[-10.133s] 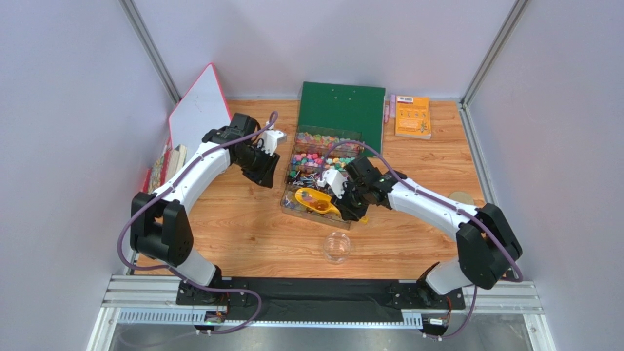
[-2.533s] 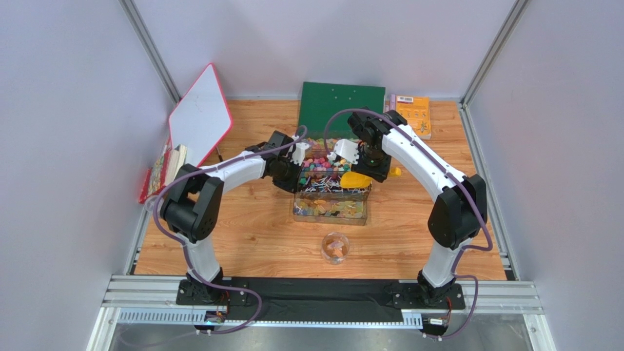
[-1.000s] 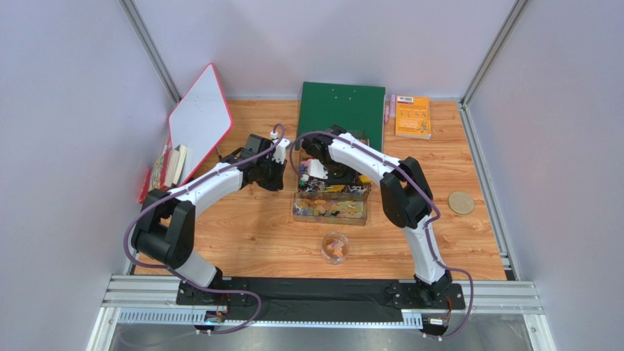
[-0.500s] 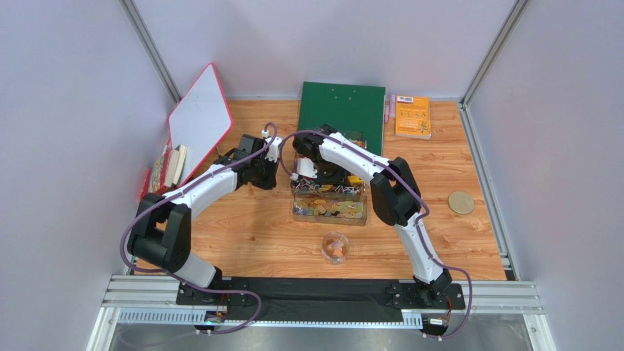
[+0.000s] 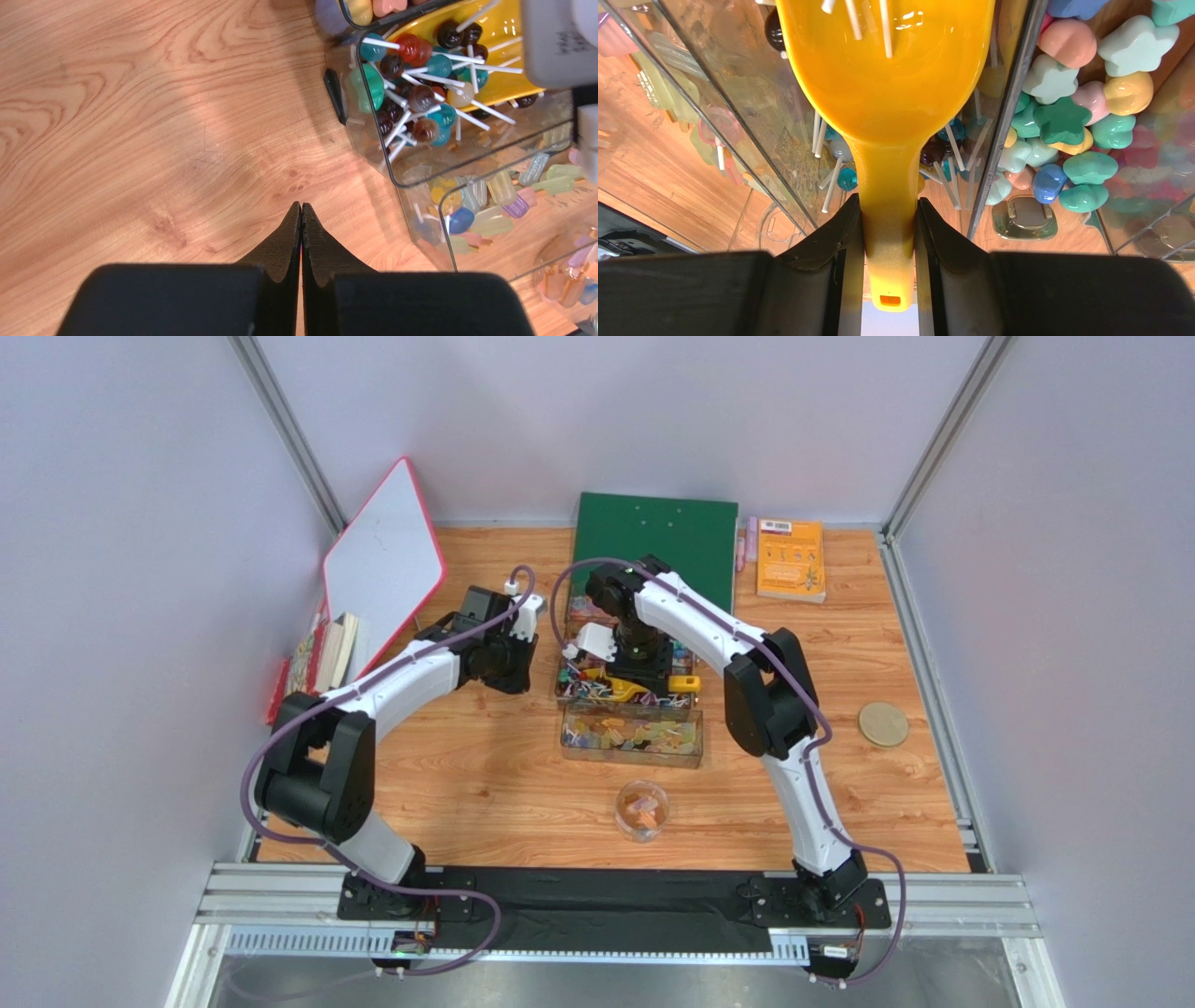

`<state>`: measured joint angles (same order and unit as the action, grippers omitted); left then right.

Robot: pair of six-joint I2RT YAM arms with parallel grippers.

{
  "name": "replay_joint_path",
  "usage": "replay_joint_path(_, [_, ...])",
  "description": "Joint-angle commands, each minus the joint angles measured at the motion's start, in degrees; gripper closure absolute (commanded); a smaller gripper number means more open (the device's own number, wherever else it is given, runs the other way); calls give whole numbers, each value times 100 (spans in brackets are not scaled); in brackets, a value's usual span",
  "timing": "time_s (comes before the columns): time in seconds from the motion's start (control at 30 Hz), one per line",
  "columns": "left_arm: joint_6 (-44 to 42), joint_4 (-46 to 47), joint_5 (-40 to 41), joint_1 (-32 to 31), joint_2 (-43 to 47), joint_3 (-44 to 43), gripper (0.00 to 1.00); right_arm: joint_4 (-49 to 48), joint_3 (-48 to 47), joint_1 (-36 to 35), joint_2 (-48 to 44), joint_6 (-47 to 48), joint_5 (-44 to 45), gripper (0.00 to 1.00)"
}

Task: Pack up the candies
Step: Scoop the fake candies from the storage box.

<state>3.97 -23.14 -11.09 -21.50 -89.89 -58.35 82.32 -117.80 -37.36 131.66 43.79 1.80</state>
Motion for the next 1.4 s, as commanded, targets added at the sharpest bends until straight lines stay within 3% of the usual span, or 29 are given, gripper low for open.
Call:
replay_joint_path(0.0, [-45, -129, -60, 40, -319, -379, 100, 759, 56, -8, 255, -169, -1015, 100])
replay_joint_path(0.2, [-107, -279, 37, 58, -495, -669, 100, 408, -16, -17, 256, -265, -1130, 100])
replay_joint_path(0.63, [-309, -718, -6, 93, -477, -871, 100, -918, 1487, 115, -720, -406, -1542, 100])
replay_joint_path(0.87, [-642, -1140, -86, 128, -372, -1056, 100, -1166, 1540, 194, -667, -372, -1815, 100])
replay_joint_path(1.37, [-1240, -1738, -200, 321, -539, -1908, 100, -1939, 2314, 607, -1458, -116, -2535, 100])
